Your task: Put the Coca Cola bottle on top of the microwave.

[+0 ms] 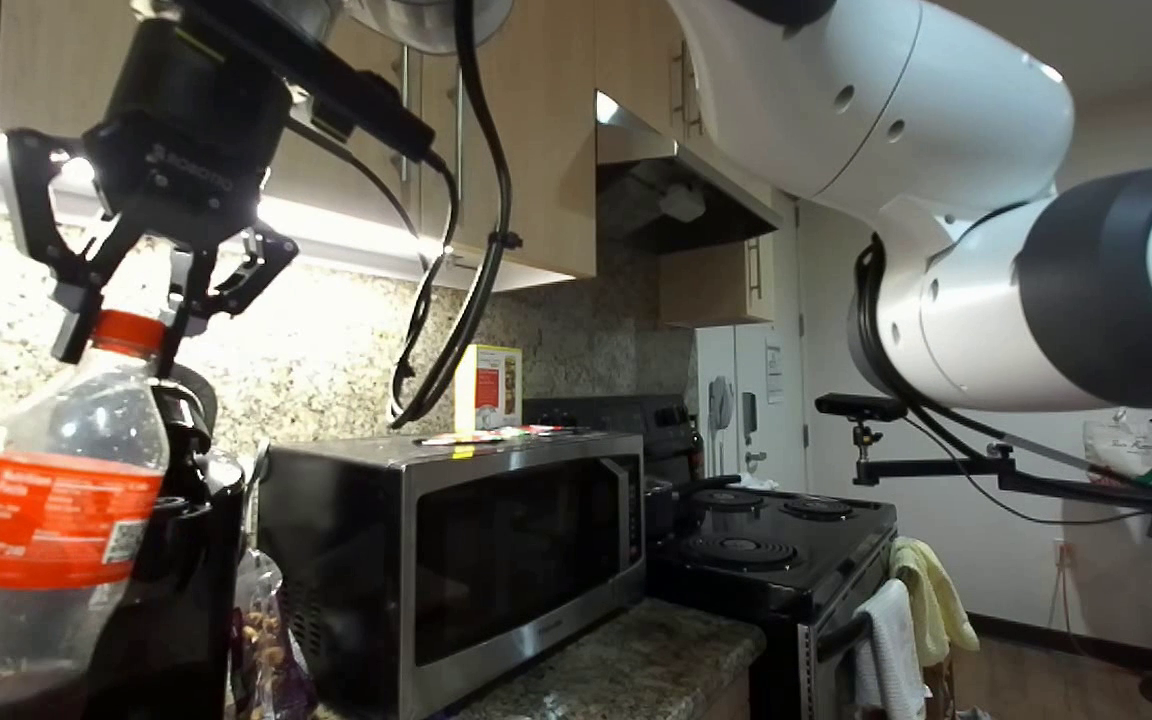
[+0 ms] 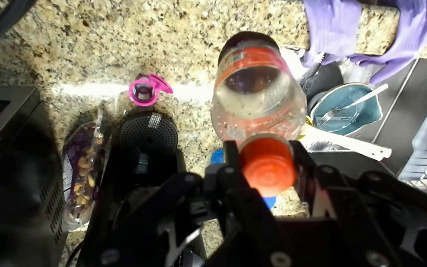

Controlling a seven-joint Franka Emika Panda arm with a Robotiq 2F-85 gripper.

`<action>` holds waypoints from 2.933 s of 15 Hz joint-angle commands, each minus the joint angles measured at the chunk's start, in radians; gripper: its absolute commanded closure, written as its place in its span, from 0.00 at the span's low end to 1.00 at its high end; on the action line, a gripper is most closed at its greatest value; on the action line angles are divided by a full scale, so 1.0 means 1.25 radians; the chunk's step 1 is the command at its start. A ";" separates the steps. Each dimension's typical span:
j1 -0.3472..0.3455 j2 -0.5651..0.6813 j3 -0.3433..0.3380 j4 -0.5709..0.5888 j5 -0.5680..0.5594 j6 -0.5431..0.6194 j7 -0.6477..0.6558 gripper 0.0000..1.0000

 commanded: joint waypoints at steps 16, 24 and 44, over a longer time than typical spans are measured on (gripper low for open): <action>-0.110 -0.098 -0.145 0.003 -0.092 -0.049 0.311 0.85; -0.109 -0.110 -0.152 0.005 -0.114 -0.016 0.345 0.85; -0.141 -0.178 -0.180 -0.002 -0.192 -0.182 0.401 0.85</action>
